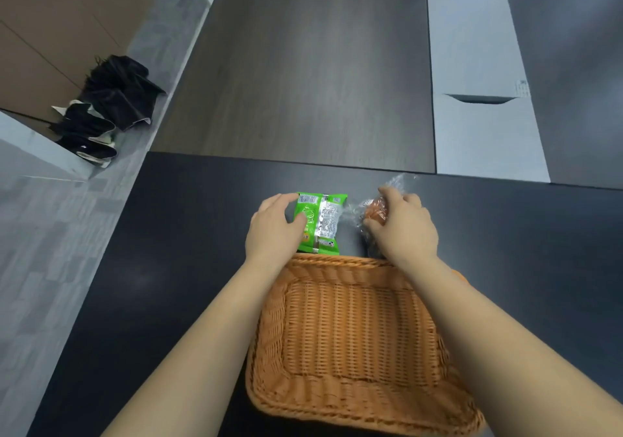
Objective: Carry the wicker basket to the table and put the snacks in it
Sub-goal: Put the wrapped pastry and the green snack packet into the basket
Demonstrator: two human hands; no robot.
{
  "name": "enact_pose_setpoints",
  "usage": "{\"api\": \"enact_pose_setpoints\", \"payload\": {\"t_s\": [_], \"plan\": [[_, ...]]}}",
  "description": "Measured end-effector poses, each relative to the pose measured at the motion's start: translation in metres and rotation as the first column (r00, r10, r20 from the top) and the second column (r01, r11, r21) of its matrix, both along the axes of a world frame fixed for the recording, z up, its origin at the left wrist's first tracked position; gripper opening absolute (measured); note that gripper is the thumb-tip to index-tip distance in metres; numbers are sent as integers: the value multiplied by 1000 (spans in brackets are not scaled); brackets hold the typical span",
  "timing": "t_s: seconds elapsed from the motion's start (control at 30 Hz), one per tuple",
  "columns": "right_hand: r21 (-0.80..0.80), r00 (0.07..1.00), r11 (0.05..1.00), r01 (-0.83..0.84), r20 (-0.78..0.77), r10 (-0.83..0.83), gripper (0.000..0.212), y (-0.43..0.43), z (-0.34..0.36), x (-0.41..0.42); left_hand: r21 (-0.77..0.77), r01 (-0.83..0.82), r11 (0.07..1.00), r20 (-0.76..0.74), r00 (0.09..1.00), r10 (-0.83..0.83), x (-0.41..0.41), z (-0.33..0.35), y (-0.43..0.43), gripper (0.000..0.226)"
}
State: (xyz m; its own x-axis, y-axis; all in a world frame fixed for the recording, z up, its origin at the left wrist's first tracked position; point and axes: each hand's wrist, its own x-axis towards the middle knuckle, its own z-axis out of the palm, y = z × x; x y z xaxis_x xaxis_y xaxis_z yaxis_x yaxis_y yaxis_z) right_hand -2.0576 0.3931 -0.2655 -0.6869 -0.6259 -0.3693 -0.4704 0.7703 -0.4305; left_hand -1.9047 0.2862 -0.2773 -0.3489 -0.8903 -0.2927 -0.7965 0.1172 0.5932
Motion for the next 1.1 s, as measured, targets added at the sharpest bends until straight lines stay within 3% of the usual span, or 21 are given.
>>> {"api": "enact_pose_setpoints", "payload": {"t_s": [0.3, 0.5, 0.63, 0.97, 1.03, 1.1], "plan": [[-272, 990, 956, -109, -121, 79, 61, 38, 60, 48, -45, 27, 999, -22, 999, -28, 18, 23, 23, 48], [-170, 970, 957, -236, -107, 220, 62, 91, 55, 94, -91, 45, 995, -17, 999, -47, 27, 29, 33, 48], [-82, 978, 975, -206, -29, 205, 64, 114, 30, 101, -105, 38, 994, 0, 999, -38, 34, 25, 36, 47], [98, 972, 970, -222, -60, 229, 72, 117, 5, 106, -133, 49, 990, 18, 999, -47, 31, 19, 46, 47], [79, 969, 978, -194, -138, 203, 73, 117, 14, 99, -131, 60, 990, 34, 998, -56, 23, 18, 41, 50], [-48, 968, 992, -120, -228, 106, 67, 112, 25, 85, -102, 74, 992, 82, 994, -65, 11, 16, 31, 57]]}}
